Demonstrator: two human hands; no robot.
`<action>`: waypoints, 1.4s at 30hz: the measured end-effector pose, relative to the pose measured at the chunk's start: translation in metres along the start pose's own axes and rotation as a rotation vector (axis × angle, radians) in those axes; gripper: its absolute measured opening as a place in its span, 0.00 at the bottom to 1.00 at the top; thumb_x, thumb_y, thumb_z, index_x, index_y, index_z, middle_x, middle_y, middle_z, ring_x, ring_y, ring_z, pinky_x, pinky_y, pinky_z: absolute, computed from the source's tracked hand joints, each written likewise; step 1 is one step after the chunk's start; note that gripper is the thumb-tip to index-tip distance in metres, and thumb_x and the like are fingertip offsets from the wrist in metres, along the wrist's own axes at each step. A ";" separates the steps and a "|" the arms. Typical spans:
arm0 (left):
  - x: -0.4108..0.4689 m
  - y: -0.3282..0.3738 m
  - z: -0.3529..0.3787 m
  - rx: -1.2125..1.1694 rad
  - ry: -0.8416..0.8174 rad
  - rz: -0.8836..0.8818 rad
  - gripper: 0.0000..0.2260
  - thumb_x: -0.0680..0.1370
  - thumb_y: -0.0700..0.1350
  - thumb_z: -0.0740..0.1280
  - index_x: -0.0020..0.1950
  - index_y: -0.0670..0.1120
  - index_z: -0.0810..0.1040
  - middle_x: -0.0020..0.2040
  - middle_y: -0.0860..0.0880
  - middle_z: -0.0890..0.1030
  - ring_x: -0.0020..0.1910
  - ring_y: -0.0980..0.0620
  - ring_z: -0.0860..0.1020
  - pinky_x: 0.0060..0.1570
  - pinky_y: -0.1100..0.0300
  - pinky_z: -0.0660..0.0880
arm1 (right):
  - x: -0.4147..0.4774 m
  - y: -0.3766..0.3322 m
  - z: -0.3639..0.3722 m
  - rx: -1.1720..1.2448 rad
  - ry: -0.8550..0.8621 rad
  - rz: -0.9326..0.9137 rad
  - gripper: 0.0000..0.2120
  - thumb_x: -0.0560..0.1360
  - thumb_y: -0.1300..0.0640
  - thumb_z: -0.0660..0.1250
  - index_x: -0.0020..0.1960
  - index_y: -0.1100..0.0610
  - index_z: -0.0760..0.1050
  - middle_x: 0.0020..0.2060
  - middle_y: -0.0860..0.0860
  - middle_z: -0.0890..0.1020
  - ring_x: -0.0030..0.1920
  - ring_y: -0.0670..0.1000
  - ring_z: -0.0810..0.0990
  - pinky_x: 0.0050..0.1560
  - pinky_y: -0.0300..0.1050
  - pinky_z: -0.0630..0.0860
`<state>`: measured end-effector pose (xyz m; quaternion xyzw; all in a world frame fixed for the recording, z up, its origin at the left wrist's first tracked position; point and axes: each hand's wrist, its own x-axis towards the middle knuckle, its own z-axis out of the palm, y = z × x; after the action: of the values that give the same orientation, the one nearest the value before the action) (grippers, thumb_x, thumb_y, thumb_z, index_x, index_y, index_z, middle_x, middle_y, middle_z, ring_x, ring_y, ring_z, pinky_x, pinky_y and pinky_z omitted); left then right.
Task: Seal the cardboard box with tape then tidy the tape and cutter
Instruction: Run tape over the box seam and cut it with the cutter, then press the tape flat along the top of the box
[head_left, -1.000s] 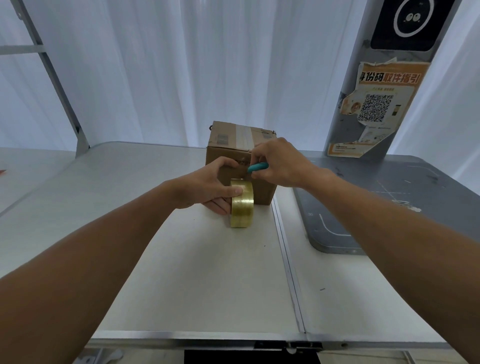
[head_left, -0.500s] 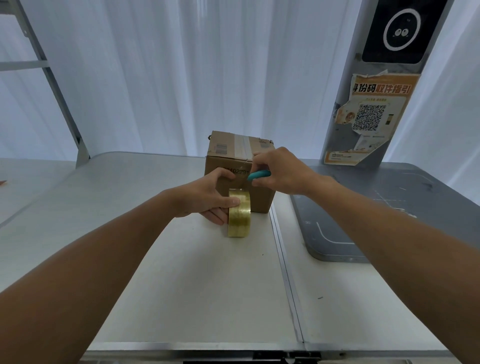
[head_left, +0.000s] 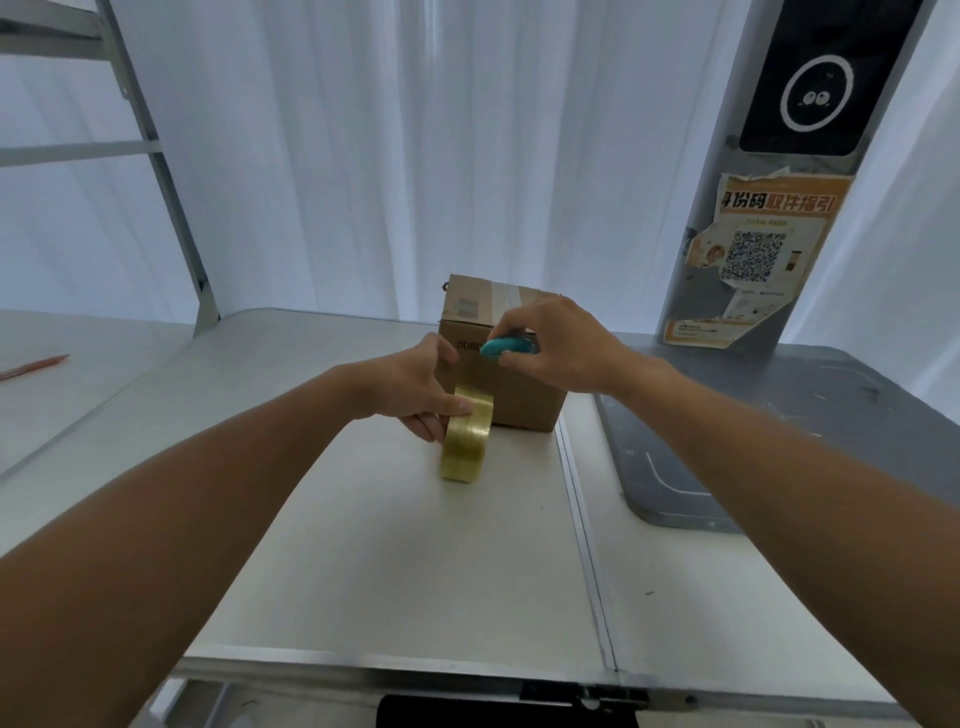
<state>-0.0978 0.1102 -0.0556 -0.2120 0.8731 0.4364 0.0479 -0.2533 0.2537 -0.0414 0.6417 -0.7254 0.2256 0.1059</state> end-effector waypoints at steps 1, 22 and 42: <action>-0.004 -0.002 -0.004 0.008 0.011 -0.008 0.26 0.75 0.44 0.72 0.66 0.48 0.61 0.47 0.38 0.84 0.42 0.40 0.85 0.48 0.47 0.83 | 0.001 -0.003 0.004 0.007 -0.010 -0.007 0.09 0.74 0.53 0.71 0.53 0.54 0.83 0.42 0.48 0.84 0.41 0.47 0.79 0.44 0.42 0.78; -0.024 -0.028 -0.035 0.447 -0.108 -0.126 0.20 0.73 0.54 0.74 0.61 0.51 0.74 0.47 0.56 0.79 0.52 0.51 0.78 0.58 0.55 0.76 | -0.008 -0.026 0.086 0.516 -0.607 0.487 0.13 0.73 0.56 0.75 0.54 0.59 0.76 0.44 0.56 0.85 0.32 0.48 0.84 0.26 0.32 0.74; -0.002 0.001 -0.040 0.375 0.240 0.174 0.05 0.77 0.43 0.67 0.47 0.41 0.79 0.34 0.49 0.85 0.29 0.56 0.80 0.38 0.60 0.77 | 0.000 -0.021 0.034 0.393 -0.406 0.283 0.05 0.76 0.55 0.71 0.44 0.56 0.80 0.34 0.49 0.82 0.24 0.41 0.78 0.30 0.32 0.73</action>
<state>-0.0921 0.0804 -0.0293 -0.1735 0.9533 0.2410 -0.0553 -0.2278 0.2361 -0.0666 0.5745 -0.7562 0.2415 -0.1995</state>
